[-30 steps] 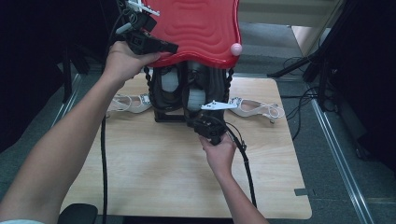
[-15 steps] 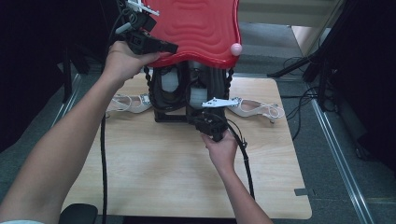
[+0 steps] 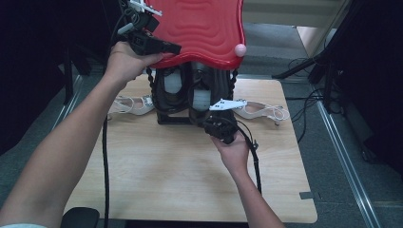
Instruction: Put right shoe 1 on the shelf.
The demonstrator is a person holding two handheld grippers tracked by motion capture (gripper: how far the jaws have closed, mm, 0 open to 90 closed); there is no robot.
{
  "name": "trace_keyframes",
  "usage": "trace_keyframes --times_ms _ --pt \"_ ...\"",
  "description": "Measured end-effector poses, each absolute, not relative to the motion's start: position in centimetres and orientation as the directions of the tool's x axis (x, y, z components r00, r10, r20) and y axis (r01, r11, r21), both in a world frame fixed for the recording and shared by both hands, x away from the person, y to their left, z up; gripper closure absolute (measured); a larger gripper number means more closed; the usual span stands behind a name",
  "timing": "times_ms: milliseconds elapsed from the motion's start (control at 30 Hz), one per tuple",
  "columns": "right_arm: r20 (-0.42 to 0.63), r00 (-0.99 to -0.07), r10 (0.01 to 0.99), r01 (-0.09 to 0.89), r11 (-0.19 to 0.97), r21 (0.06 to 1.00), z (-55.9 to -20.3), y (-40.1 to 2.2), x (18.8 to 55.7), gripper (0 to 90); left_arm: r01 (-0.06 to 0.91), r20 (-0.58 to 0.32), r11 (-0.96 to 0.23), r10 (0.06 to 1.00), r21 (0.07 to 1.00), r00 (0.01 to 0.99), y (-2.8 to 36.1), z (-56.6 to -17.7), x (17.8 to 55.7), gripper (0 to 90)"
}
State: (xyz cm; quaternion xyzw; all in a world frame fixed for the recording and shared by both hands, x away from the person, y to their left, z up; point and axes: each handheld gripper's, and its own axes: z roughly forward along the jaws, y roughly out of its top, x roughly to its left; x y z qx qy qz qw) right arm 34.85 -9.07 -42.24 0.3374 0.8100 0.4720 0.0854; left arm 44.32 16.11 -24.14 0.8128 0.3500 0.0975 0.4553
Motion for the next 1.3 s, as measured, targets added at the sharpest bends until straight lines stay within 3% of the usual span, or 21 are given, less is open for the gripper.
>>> trace_keyframes --times_ms 200,467,600,867,1100,1300 --pt "0.249 -0.749 0.613 0.516 0.305 0.8 -42.7 -9.1 35.2 90.0 0.478 -0.158 -0.341 0.658 0.809 0.736 16.1 -24.2 44.3 90.0" --pt "0.292 -0.687 0.666 0.61 0.311 0.728 -44.2 -8.2 36.1 90.0 0.478 -0.159 -0.34 0.658 0.81 0.736 16.1 -24.2 44.3 90.0" --pt "0.225 -0.691 0.687 0.567 0.323 0.758 -44.2 -7.6 36.1 90.0 0.473 -0.156 -0.339 0.657 0.813 0.738 16.1 -24.2 44.2 90.0" --pt "0.259 -0.624 0.737 0.604 0.245 0.759 -43.2 -9.2 37.8 90.0 0.476 -0.158 -0.341 0.656 0.811 0.738 16.1 -24.1 44.2 90.0" --pt "0.15 -0.611 0.777 0.556 0.288 0.78 -42.9 -9.5 37.5 90.0 0.474 -0.158 -0.339 0.654 0.812 0.74 16.1 -24.1 44.3 90.0" --pt "0.183 -0.565 0.805 0.575 0.225 0.786 -43.1 -11.3 37.6 90.0 0.474 -0.161 -0.339 0.651 0.813 0.742 16.1 -24.1 44.3 90.0"
